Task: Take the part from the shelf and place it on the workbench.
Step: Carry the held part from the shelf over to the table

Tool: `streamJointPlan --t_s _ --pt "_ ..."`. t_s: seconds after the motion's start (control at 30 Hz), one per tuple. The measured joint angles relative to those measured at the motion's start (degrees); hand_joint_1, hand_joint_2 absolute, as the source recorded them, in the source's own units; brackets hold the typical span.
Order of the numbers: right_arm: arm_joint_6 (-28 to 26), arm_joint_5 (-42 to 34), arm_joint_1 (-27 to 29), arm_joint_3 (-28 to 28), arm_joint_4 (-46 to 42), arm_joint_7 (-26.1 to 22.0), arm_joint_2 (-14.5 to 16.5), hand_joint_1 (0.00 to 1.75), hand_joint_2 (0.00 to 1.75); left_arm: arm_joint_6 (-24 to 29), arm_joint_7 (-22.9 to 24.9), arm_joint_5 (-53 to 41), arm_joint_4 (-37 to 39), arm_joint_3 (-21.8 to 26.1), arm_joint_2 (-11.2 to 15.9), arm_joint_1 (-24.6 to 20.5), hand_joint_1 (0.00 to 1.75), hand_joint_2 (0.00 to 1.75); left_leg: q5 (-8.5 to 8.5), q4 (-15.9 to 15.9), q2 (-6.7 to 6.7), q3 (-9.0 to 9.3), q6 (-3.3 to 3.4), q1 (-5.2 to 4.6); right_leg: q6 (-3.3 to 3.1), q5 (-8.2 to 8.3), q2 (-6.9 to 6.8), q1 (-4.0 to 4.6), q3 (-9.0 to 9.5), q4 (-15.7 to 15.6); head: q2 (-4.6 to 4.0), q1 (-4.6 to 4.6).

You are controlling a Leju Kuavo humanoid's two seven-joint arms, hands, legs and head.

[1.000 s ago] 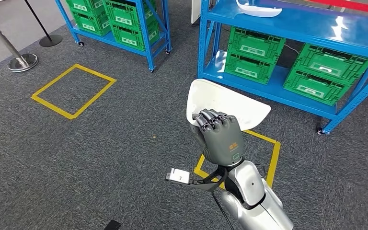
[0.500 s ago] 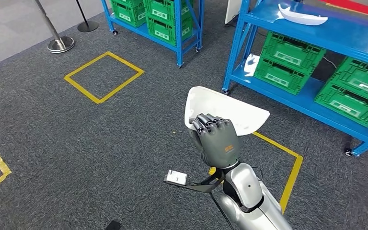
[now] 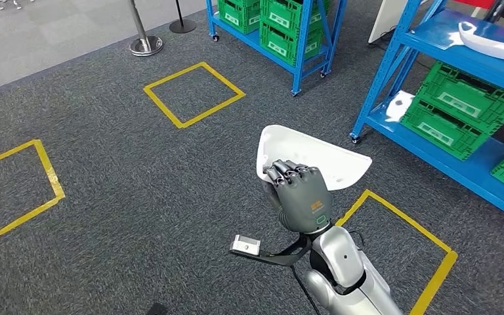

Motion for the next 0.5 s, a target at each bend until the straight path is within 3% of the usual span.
streamJointPlan --t_s 0.03,0.07,0.13,0.2,0.23,0.27,0.3,0.37,0.4,0.43,0.5 --pt "0.2 -0.4 0.0 0.0 -0.1 -0.3 0.0 1.68 1.75 0.0 -0.1 0.0 0.0 0.0 0.0 0.1 0.0 1.75 -0.12 0.2 0.76 -0.26 -0.28 -0.09 -0.39 0.23 -0.73 -0.07 0.24 -0.3 0.0 -0.1" --pt "0.2 -0.7 0.0 0.0 -0.1 -0.6 0.0 1.68 1.75 0.0 -0.2 0.0 0.0 0.0 0.0 0.2 0.0 1.75 -0.8 1.4 2.35 -0.88 -0.53 -0.23 -0.77 0.42 -1.61 -0.22 0.49 -0.7 0.0 -0.28" --pt "0.0 -1.3 0.0 0.0 -0.2 -1.0 -0.1 1.68 1.75 0.0 -0.4 0.0 0.0 0.0 0.0 0.1 0.0 1.75 -3.9 7.0 6.63 -3.58 -0.95 -0.34 -1.27 0.51 -3.45 -0.22 0.72 -1.0 0.0 -0.59" --pt "-0.3 -1.4 0.0 0.0 -0.1 -1.0 -0.2 1.68 1.75 -0.1 -0.4 0.0 0.0 0.0 0.0 0.0 0.0 1.75 -6.81 14.1 8.31 -6.9 -1.42 -0.03 -1.41 0.37 -5.4 -0.09 0.75 -1.0 0.0 -0.65" --pt "-0.4 -1.2 0.0 0.0 0.0 -0.9 -0.2 1.68 1.75 -0.3 -0.4 -0.1 0.0 0.0 0.0 0.1 0.0 1.75 -6.93 15.5 8.52 -7.48 -1.6 0.14 -1.38 0.27 -6.34 -0.07 0.78 -0.9 0.0 -0.65" --pt "-0.4 -0.9 0.0 0.0 0.2 -0.6 -0.3 1.68 1.75 -0.4 -0.2 -0.3 0.0 0.0 0.0 0.2 0.0 1.75 -5.98 14.6 8.7 -6.87 -1.72 0.26 -1.28 0.16 -7.21 -0.08 0.86 -0.9 0.0 -0.66" --pt "-0.5 -0.5 -0.1 0.0 0.3 -0.3 -0.3 1.68 1.75 -0.6 -0.1 -0.4 0.0 0.0 0.0 0.2 0.0 1.75 -4.25 11.5 9.16 -5.11 -1.78 0.35 -1.12 0.0 -8.02 -0.1 0.99 -0.9 0.0 -0.66" --pt "-0.6 0.3 -0.2 0.0 0.6 0.2 -0.3 1.68 1.75 -0.7 0.1 -0.6 0.0 0.0 0.0 0.2 0.0 1.75 -1.49 3.5 11.48 -0.72 -1.55 0.21 -0.6 -0.44 -9.4 0.06 1.31 -0.7 0.0 -0.65" --pt "-0.8 0.6 -0.2 0.0 0.7 0.3 -0.3 1.68 1.75 -0.7 0.0 -0.7 0.0 0.0 0.0 0.1 0.0 1.75 -0.86 1.0 12.29 0.66 -1.22 0.06 -0.31 -0.64 -9.94 0.21 1.46 -0.7 0.0 -0.62" --pt "-1.0 0.9 -0.2 0.0 0.8 0.4 -0.3 1.68 1.75 -0.8 -0.1 -0.7 0.0 0.0 -0.1 0.0 0.0 1.75 -0.81 -0.1 12.65 1.23 -0.85 -0.13 -0.01 -0.77 -10.45 0.38 1.6 -0.7 0.0 -0.59" --pt "-1.3 1.3 -0.2 0.0 0.9 0.5 -0.3 1.68 1.75 -0.9 -0.6 -0.7 0.0 0.0 -0.1 0.0 0.0 1.75 -0.71 -0.1 11.42 1.12 -0.03 -0.3 0.56 -0.92 -11.34 0.41 1.92 -0.8 0.0 -0.56"
